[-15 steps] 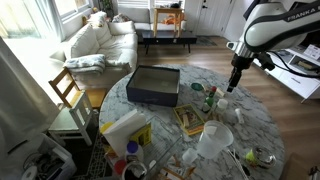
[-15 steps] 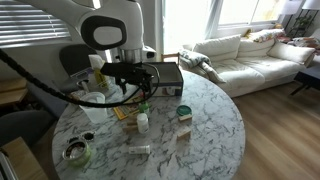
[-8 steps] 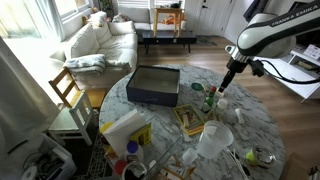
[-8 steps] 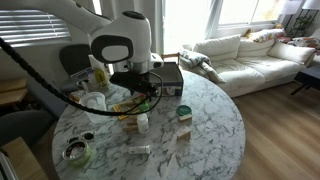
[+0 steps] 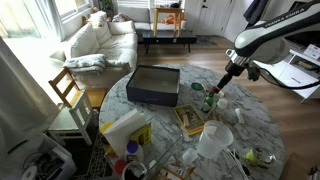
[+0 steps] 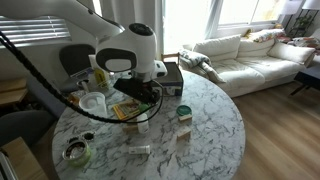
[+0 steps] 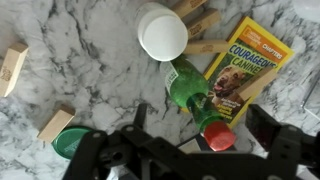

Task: Pick up the clear cup and pour the white shades onto the table, put the clear cup onto the table, pick up the tabasco and put it in the clear cup, pick up the clear cup with the tabasco and put it into the clear storage container

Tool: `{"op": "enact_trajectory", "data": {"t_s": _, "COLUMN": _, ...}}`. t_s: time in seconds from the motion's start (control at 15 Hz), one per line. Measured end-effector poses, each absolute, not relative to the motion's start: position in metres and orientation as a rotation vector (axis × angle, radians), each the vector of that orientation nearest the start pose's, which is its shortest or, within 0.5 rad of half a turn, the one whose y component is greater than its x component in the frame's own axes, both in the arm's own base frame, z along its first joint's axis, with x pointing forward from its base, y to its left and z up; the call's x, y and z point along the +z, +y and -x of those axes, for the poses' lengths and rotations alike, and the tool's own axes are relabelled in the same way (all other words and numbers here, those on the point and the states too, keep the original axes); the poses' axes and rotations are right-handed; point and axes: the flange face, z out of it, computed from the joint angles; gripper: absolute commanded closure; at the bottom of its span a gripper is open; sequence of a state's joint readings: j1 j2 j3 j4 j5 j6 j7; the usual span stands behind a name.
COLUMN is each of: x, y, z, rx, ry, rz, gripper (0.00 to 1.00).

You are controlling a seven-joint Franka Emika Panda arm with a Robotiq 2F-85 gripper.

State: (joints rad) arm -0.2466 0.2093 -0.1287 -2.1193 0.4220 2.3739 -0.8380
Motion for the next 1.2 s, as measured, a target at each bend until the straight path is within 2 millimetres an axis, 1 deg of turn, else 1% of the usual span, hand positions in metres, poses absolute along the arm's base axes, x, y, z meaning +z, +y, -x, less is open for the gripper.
{"op": "enact_trajectory", "data": {"t_s": 0.27, "x": 0.317, "y": -0.200, "z": -0.540, "rx": -0.342, "ry": -0.243, "rz": 2.866, "gripper": 0.00}}
{"op": "enact_trajectory", "data": {"t_s": 0.47, "x": 0.314, "y": -0.195, "z": -0.542, "rx": -0.364, "ry": -0.273, "rz": 2.838, "gripper": 0.07}}
{"op": "enact_trajectory", "data": {"t_s": 0.53, "x": 0.313, "y": -0.194, "z": -0.542, "rx": -0.368, "ry": -0.283, "rz": 2.833, "gripper": 0.14}}
{"op": "enact_trajectory", "data": {"t_s": 0.67, "x": 0.311, "y": -0.195, "z": -0.542, "rx": -0.377, "ry": -0.302, "rz": 2.830, "gripper": 0.13}}
{"op": "enact_trajectory", "data": {"t_s": 0.73, "x": 0.310, "y": -0.195, "z": -0.543, "rx": -0.382, "ry": -0.313, "rz": 2.833, "gripper": 0.16}}
{"op": "enact_trajectory", "data": {"t_s": 0.8, "x": 0.308, "y": -0.196, "z": -0.543, "rx": -0.387, "ry": -0.320, "rz": 2.835, "gripper": 0.14}}
{"op": "enact_trajectory", "data": {"t_s": 0.93, "x": 0.307, "y": -0.197, "z": -0.544, "rx": -0.400, "ry": -0.333, "rz": 2.841, "gripper": 0.14}}
{"op": "enact_trajectory", "data": {"t_s": 1.0, "x": 0.306, "y": -0.197, "z": -0.544, "rx": -0.407, "ry": -0.337, "rz": 2.841, "gripper": 0.15}}
{"op": "enact_trajectory", "data": {"t_s": 1.13, "x": 0.305, "y": -0.196, "z": -0.545, "rx": -0.419, "ry": -0.345, "rz": 2.835, "gripper": 0.36}}
{"op": "enact_trajectory", "data": {"t_s": 1.2, "x": 0.304, "y": -0.195, "z": -0.545, "rx": -0.423, "ry": -0.346, "rz": 2.831, "gripper": 0.42}}
